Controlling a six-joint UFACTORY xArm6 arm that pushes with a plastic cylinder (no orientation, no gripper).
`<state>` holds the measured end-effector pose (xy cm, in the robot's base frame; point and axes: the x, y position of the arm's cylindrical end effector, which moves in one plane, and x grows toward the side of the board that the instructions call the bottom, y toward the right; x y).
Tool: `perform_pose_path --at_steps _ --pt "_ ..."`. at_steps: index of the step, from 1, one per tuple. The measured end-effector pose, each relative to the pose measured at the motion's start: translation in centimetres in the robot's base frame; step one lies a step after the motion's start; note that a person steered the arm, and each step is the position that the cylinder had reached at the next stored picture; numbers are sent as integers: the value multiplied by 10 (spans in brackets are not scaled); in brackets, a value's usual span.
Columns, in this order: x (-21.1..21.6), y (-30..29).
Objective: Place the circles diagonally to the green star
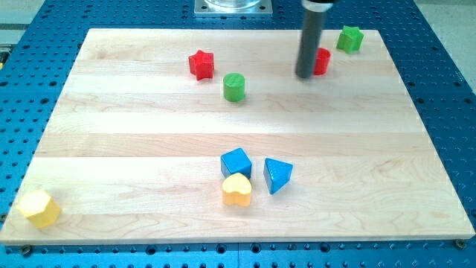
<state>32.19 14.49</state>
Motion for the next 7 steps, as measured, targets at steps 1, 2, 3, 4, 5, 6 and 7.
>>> perform_pose_path --at_steps 1,2,3,4,5,6,7 --pt "-9 11" --pt "-1 42" --pt "-10 57" --pt "-30 56" --pt "-9 48" --pt "-19 82" --pt "-39 68"
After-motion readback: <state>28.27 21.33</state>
